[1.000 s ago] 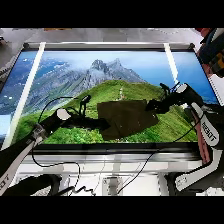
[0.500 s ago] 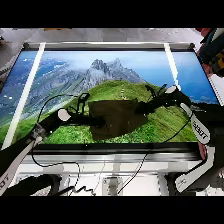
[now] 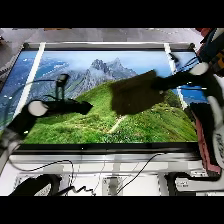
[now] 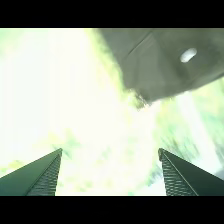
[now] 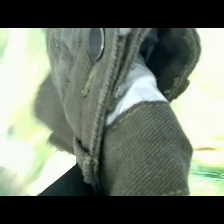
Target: Fold the clothes and pants, and hang the long-sleeved shirts on hangers.
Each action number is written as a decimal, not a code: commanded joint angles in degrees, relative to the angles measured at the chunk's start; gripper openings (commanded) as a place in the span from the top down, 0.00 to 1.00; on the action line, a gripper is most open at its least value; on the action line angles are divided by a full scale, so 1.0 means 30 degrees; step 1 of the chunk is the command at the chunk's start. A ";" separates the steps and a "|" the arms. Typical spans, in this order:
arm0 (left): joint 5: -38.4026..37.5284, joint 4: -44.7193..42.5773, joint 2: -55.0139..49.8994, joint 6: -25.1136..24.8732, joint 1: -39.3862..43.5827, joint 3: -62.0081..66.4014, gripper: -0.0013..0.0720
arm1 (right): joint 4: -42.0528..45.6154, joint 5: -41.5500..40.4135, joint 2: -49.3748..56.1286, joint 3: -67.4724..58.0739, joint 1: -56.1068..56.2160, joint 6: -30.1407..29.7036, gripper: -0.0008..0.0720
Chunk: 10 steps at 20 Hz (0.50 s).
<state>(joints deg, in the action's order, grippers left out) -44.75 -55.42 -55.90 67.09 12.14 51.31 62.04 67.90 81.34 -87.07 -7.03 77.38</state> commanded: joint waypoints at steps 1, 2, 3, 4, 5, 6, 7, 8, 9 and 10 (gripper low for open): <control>-0.0328 -0.1996 0.3446 0.0007 -0.1428 0.0189 0.04 | 0.5646 0.0131 -0.3978 -0.0481 -0.2965 0.4648 0.93; -0.0328 -0.2368 0.4313 0.0007 -0.1617 0.0182 0.04 | 0.6623 0.0801 -0.4809 -0.0481 -0.4116 0.5515 0.93; -0.0328 -0.2696 0.5151 0.0000 -0.1698 0.0182 0.04 | 0.7395 0.1705 -0.5552 -0.0474 -0.5421 0.6193 0.93; -0.0321 -0.3038 0.5850 0.0000 -0.1698 0.0182 0.04 | 0.7898 0.2667 -0.6098 -0.0466 -0.6703 0.6579 0.93; -0.0321 -0.3104 0.6360 0.0000 -0.1698 0.0175 0.04 | 0.8276 0.3767 -0.6550 -0.0437 -0.8072 0.6754 0.93; -0.0321 -0.3104 0.6739 0.0000 -0.1698 0.0175 0.04 | 0.8692 0.4860 -0.6812 -0.0437 -0.9340 0.7235 0.93; -0.0321 -0.3096 0.7023 0.0000 -0.1698 0.0175 0.04 | 0.9362 0.5858 -0.7016 -0.0415 -1.0724 0.8255 0.93; -0.0321 -0.3089 0.7162 0.0007 -0.1698 0.0175 0.04 | 1.0025 0.6470 -0.7286 -0.0284 -1.1978 0.9559 0.93; -0.0328 -0.3089 0.7227 0.0007 -0.1690 0.0160 0.04 | 1.0681 0.6674 -0.7686 -0.0029 -1.3304 1.0790 0.92; -0.0328 -0.3082 0.7220 0.0007 -0.1676 0.0160 0.04 | 1.1169 0.6594 -0.8109 0.0277 -1.4484 1.1446 0.93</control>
<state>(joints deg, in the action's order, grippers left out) -45.78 -63.86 -36.14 67.09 7.31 51.81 88.47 83.02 60.38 -87.46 -40.36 102.61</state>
